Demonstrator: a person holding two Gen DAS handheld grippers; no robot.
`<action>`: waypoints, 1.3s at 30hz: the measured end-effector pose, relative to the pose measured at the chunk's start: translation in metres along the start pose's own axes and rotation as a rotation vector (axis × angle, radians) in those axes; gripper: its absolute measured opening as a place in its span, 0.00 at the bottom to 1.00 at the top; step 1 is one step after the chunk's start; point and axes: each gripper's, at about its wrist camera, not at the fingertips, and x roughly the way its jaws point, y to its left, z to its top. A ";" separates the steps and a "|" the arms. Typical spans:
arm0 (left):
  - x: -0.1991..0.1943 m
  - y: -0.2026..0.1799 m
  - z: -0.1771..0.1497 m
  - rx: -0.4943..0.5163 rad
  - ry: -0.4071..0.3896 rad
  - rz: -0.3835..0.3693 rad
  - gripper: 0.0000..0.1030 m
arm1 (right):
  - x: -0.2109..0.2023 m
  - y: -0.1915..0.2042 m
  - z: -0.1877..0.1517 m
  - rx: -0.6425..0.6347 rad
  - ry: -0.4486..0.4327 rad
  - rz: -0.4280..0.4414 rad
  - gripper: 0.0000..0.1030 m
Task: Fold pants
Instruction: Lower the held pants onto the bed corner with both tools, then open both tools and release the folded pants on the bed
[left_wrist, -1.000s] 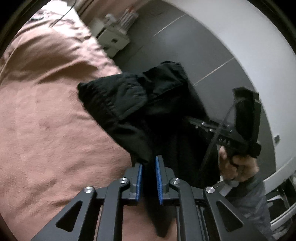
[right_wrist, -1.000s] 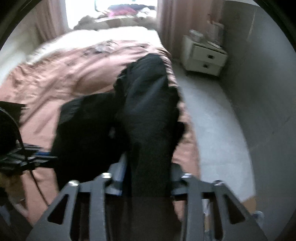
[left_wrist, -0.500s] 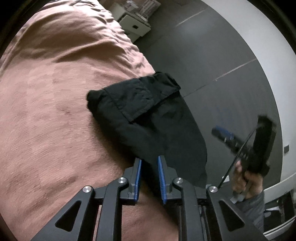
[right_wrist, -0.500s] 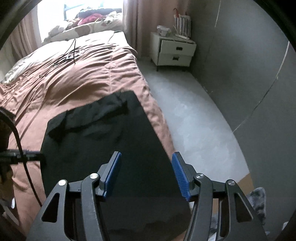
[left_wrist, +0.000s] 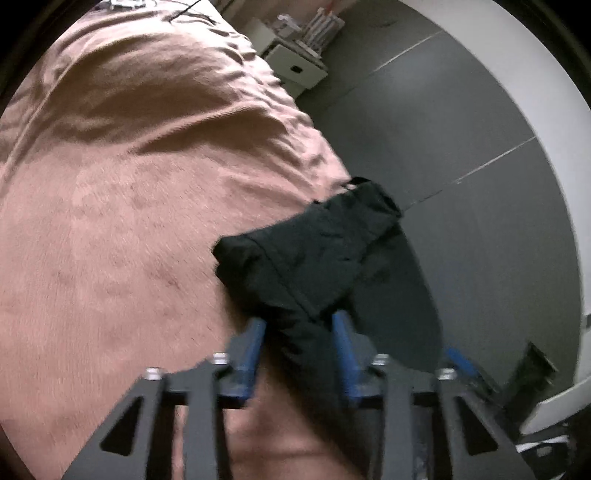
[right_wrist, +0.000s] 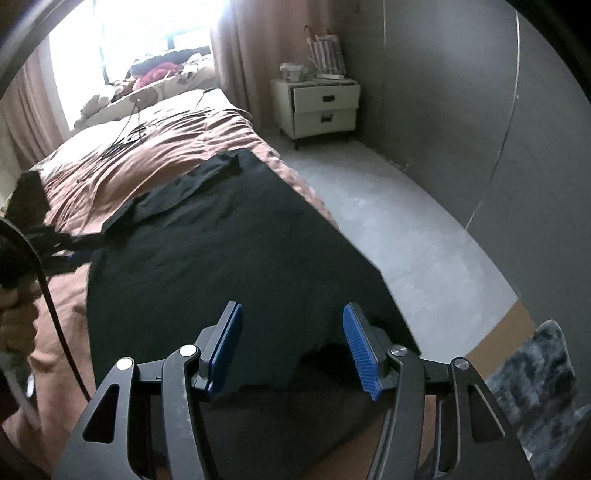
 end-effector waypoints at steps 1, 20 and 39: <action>0.003 0.001 0.002 0.000 -0.001 0.001 0.23 | -0.003 -0.001 -0.006 -0.001 -0.003 0.006 0.48; -0.008 -0.014 -0.024 0.061 0.028 0.088 0.27 | -0.003 -0.050 -0.043 0.040 0.136 0.060 0.28; -0.104 -0.087 -0.086 0.331 -0.036 0.206 0.78 | -0.097 -0.042 -0.026 0.045 0.057 0.005 0.79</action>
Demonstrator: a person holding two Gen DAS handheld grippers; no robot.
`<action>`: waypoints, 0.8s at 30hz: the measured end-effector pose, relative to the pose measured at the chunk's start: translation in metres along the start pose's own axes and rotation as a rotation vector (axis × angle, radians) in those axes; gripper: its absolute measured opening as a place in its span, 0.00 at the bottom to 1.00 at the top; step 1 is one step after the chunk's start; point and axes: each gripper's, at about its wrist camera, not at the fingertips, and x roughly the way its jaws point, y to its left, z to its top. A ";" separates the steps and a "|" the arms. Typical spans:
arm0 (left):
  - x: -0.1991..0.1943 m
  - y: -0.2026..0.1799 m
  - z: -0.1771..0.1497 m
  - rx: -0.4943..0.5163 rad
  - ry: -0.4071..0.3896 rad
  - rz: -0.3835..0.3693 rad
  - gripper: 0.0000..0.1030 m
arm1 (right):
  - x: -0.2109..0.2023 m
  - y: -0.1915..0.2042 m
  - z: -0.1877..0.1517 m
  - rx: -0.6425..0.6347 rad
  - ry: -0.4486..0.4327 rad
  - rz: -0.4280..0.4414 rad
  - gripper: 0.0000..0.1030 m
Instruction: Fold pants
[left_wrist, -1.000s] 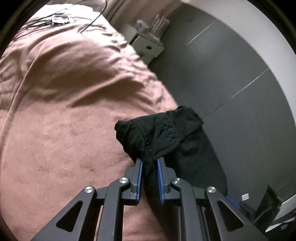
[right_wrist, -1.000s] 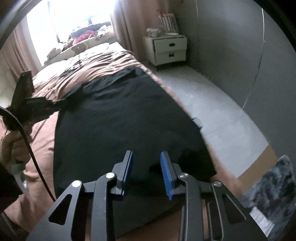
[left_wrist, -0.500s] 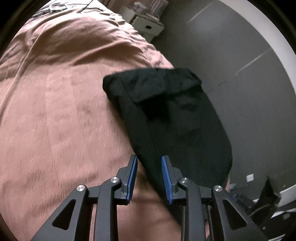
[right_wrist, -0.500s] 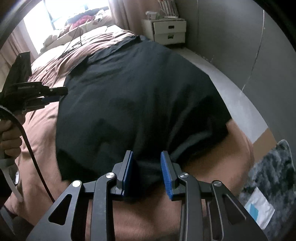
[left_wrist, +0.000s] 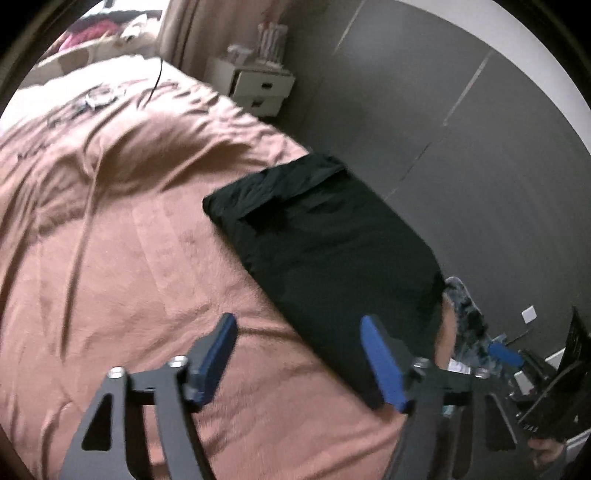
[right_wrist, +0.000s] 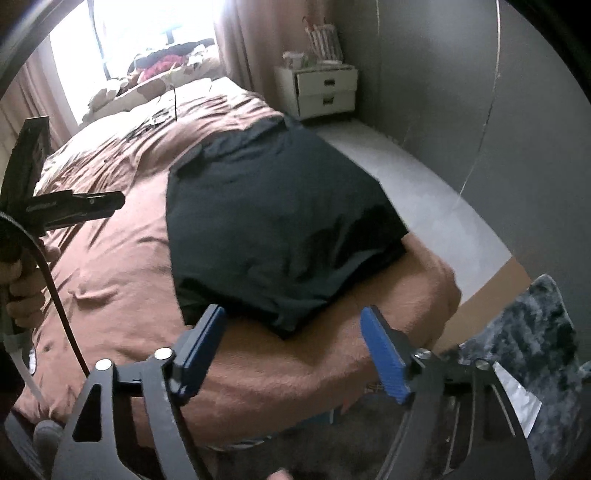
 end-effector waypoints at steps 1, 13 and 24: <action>-0.004 -0.003 -0.001 0.010 -0.005 -0.001 0.81 | -0.005 0.001 -0.001 0.000 -0.006 -0.004 0.83; -0.088 -0.041 -0.023 0.156 -0.085 0.039 0.99 | -0.035 0.044 -0.006 0.013 -0.049 -0.068 1.00; -0.161 -0.045 -0.053 0.201 -0.135 0.063 0.99 | -0.079 0.084 -0.033 0.013 -0.120 -0.058 1.00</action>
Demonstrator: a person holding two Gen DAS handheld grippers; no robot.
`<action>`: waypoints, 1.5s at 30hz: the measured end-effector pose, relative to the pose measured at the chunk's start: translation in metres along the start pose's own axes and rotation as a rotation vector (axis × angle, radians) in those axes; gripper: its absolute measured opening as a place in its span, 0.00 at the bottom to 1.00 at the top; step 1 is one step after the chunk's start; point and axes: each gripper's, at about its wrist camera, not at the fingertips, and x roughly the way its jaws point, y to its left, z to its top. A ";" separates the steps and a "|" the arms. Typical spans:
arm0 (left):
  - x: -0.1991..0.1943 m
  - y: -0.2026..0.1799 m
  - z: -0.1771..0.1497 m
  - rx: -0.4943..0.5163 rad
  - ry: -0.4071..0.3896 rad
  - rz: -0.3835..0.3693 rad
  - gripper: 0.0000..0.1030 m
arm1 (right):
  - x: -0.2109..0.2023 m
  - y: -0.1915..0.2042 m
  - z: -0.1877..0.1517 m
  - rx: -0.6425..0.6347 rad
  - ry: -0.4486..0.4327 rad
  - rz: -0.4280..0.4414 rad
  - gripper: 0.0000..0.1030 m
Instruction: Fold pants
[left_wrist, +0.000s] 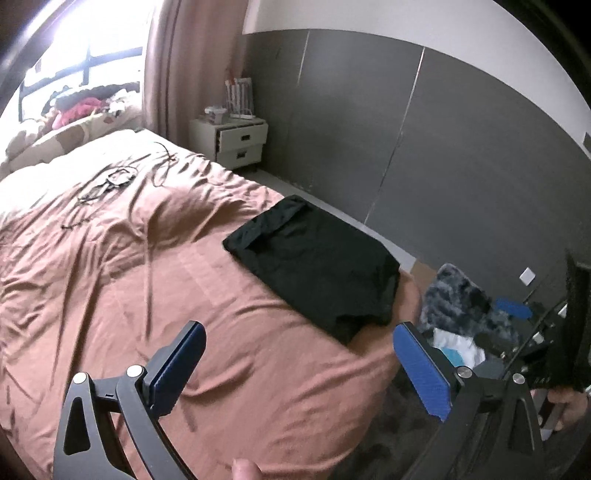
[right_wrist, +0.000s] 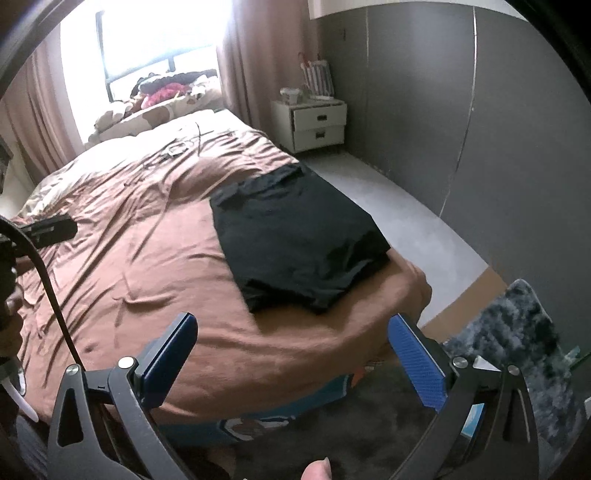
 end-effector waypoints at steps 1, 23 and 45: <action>-0.006 0.000 -0.003 0.006 -0.005 0.002 0.99 | -0.005 0.003 -0.003 0.000 -0.007 0.000 1.00; -0.200 0.011 -0.091 0.038 -0.219 0.039 0.99 | -0.127 0.119 -0.083 -0.051 -0.223 -0.016 1.00; -0.309 0.032 -0.216 0.020 -0.348 0.195 0.99 | -0.161 0.176 -0.169 -0.073 -0.353 0.051 1.00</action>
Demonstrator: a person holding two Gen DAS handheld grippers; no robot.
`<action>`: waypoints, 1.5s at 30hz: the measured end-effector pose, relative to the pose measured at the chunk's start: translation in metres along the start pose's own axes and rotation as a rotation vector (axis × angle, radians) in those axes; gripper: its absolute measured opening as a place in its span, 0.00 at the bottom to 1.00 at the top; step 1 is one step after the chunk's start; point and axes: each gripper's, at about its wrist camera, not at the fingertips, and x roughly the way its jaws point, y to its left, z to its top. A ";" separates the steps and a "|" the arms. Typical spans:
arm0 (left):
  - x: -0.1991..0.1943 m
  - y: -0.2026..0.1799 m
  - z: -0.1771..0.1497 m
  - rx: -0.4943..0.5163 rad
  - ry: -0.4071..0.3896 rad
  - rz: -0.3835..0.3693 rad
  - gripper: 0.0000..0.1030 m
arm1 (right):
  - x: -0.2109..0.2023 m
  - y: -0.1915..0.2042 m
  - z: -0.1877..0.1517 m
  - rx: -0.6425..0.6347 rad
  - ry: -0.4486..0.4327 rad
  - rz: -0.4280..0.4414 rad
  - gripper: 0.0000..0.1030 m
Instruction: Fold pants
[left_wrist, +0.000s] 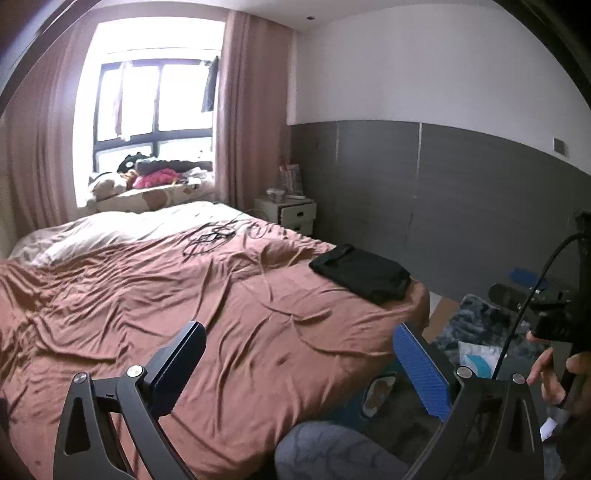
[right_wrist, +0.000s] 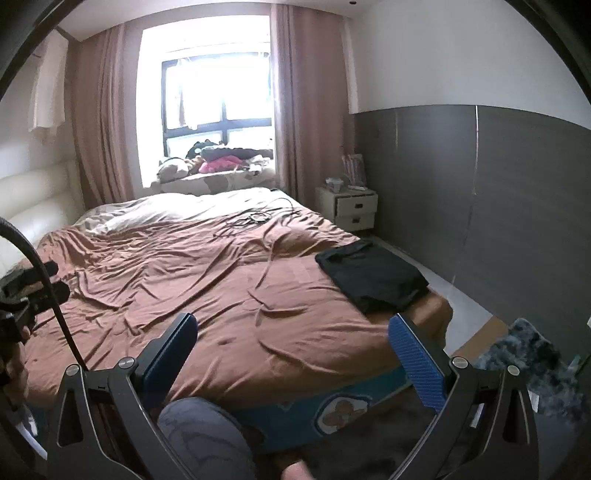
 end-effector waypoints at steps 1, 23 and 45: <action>-0.006 0.000 -0.006 -0.001 -0.002 0.009 0.99 | 0.000 0.001 -0.003 0.000 -0.002 0.006 1.00; -0.086 -0.003 -0.088 -0.087 -0.059 0.127 0.99 | -0.017 0.022 -0.057 0.005 0.019 0.113 1.00; -0.108 -0.007 -0.123 -0.112 -0.060 0.263 0.99 | -0.028 0.044 -0.096 0.010 -0.005 0.081 1.00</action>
